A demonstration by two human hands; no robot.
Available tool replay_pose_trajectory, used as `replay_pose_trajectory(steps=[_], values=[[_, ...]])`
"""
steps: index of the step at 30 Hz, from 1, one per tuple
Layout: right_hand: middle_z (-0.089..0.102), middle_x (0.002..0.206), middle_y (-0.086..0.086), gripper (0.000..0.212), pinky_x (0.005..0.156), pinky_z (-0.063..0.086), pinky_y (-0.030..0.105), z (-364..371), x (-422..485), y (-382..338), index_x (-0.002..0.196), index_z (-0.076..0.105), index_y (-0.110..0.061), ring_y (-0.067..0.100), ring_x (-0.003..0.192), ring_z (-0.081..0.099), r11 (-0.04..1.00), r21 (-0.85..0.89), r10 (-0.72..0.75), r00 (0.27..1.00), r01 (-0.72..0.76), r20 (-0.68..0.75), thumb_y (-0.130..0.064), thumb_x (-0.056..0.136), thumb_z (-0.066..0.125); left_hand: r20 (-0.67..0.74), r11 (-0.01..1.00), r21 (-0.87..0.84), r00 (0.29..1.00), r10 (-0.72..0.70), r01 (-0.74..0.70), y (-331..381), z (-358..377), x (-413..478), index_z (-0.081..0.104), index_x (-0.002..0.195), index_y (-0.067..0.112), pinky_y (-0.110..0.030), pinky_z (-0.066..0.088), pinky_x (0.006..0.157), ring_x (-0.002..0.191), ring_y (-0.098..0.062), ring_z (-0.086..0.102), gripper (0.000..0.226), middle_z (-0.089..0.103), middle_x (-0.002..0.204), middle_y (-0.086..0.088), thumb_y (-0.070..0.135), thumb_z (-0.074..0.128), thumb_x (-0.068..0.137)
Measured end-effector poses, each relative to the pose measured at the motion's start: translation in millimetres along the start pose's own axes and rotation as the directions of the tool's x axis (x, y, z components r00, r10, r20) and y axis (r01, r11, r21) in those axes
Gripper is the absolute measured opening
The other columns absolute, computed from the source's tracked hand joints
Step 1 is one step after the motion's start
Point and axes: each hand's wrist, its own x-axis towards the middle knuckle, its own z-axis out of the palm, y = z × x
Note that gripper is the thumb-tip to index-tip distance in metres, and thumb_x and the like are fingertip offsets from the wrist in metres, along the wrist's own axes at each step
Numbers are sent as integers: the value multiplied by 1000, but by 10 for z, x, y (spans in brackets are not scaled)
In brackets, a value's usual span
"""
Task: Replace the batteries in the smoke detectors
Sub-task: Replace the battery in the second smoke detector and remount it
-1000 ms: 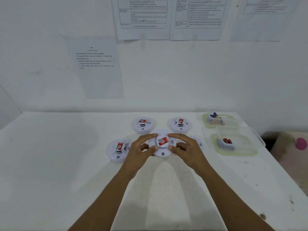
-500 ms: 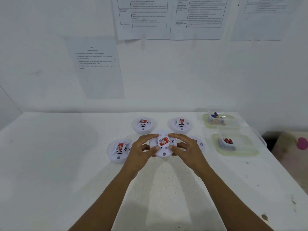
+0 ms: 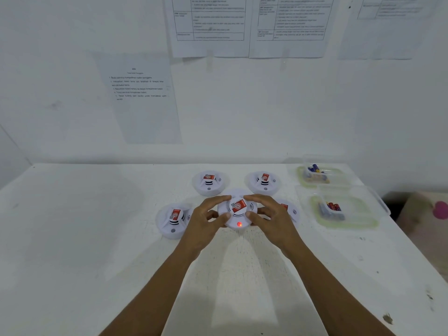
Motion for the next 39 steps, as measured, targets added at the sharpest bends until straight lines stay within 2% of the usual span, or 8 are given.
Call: replay_pose_trajectory(steps=[7,17,22,27,29,32,35,39], values=[[62,125,-9,32,89,58,39,10,20,20,120,63,-27,15,111,62,1000,1,18,1000,-18,-12,-18,90,68,6,1000,-7,1000,11,-11,-24,1,27,63,119,31,-34,59,81,111,-24,64,35,63,128,0,19,70,87],[63,122,-10,33,88,57,30,48,53,45,112,60,-42,15,110,63,1000,-9,-5,1000,5,-25,-20,89,69,-11,999,23,1000,30,-29,-86,-4,85,62,120,31,-41,58,88,112,-24,64,36,65,126,0,24,71,86],[63,122,-8,32,87,58,27,70,71,73,113,60,-38,15,108,64,1000,-7,9,999,-10,-38,-20,88,69,-8,999,32,999,32,-32,-138,-29,116,62,122,28,-41,58,87,111,-25,65,37,67,124,1,24,70,86],[63,125,-5,34,89,58,36,94,90,137,121,62,-27,16,108,64,999,-14,33,999,-34,-37,-21,88,70,-11,999,43,1000,29,-28,-180,-48,126,63,120,31,-41,58,87,109,-24,66,35,69,121,4,21,70,88],[63,124,-5,34,88,58,35,106,96,143,120,62,-29,16,108,64,999,-13,30,999,-31,-34,-21,88,70,-17,998,58,1000,21,-20,-193,-55,132,63,120,32,-43,58,89,110,-23,66,34,68,122,4,20,70,88],[63,124,-5,33,88,58,34,112,107,148,116,60,-34,17,109,64,1000,-3,27,999,-27,-29,-20,88,69,-19,998,60,1000,13,-12,-196,-59,142,63,119,32,-43,58,89,110,-23,65,37,68,122,3,30,72,84],[63,125,-4,34,88,58,35,114,117,166,120,62,-29,17,109,64,999,-2,35,999,-35,-35,-20,88,70,-20,998,63,1000,13,-12,-185,-60,150,63,118,35,-40,58,87,111,-23,65,40,68,122,5,38,71,79],[62,125,-6,35,88,58,34,114,129,193,121,62,-26,16,108,64,999,-21,32,998,-33,-45,-21,87,70,-18,997,74,1000,20,-18,-208,-64,166,62,120,33,-34,58,86,110,-22,65,34,68,122,5,22,70,88]])
